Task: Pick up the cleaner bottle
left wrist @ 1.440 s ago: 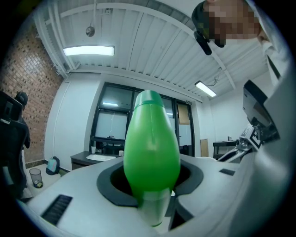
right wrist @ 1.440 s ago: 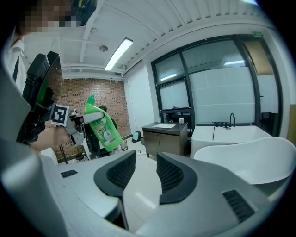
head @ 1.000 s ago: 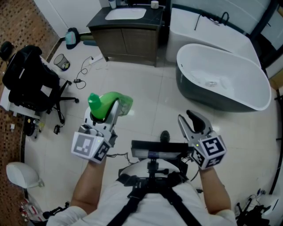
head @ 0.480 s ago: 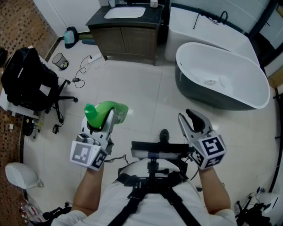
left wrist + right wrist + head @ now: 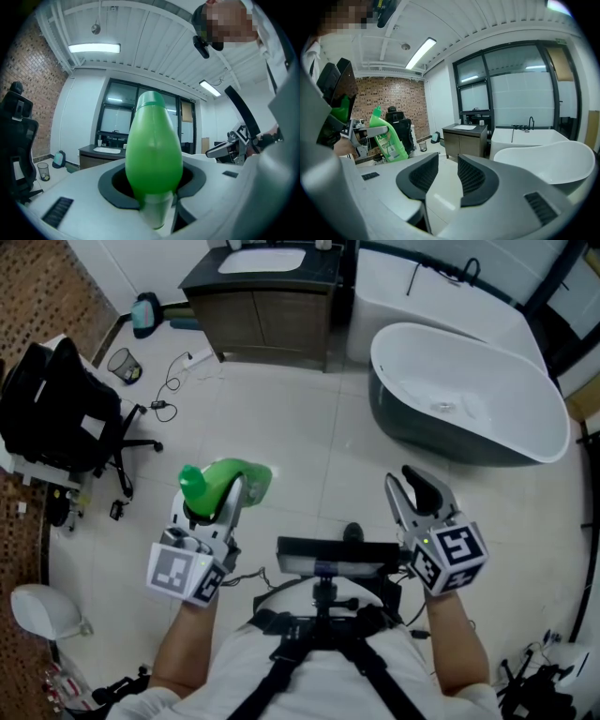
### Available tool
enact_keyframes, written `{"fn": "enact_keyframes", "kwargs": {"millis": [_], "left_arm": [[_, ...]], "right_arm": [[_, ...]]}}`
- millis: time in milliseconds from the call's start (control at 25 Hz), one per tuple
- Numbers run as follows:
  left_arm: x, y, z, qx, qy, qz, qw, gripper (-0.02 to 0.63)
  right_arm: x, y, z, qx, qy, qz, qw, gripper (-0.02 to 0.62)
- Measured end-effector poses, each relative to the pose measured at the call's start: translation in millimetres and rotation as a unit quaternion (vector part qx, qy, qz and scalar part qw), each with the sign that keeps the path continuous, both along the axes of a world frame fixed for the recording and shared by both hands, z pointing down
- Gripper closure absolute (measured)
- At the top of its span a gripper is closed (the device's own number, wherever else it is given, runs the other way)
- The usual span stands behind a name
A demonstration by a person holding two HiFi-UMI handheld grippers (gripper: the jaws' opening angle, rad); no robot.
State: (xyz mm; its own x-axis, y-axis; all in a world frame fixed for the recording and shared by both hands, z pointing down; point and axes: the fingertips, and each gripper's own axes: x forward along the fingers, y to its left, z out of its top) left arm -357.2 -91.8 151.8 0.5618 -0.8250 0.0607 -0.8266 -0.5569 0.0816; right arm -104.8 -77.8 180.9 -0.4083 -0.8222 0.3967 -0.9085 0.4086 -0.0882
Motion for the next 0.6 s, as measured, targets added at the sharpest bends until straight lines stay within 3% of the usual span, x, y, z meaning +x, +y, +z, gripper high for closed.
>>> {"fn": "enact_keyframes", "kwargs": {"millis": [320, 600], "left_arm": [[20.4, 10.4, -8.3, -0.001, 0.0, -0.015, 0.9999, 0.44], [62.2, 28.2, -12.9, -0.004, -0.001, -0.024, 0.9997, 0.439]], "right_arm": [[18.6, 4.1, 3.4, -0.022, -0.008, -0.013, 1.0, 0.479], [56.2, 21.4, 6.6, -0.03, -0.013, -0.031, 0.999, 0.495]]}}
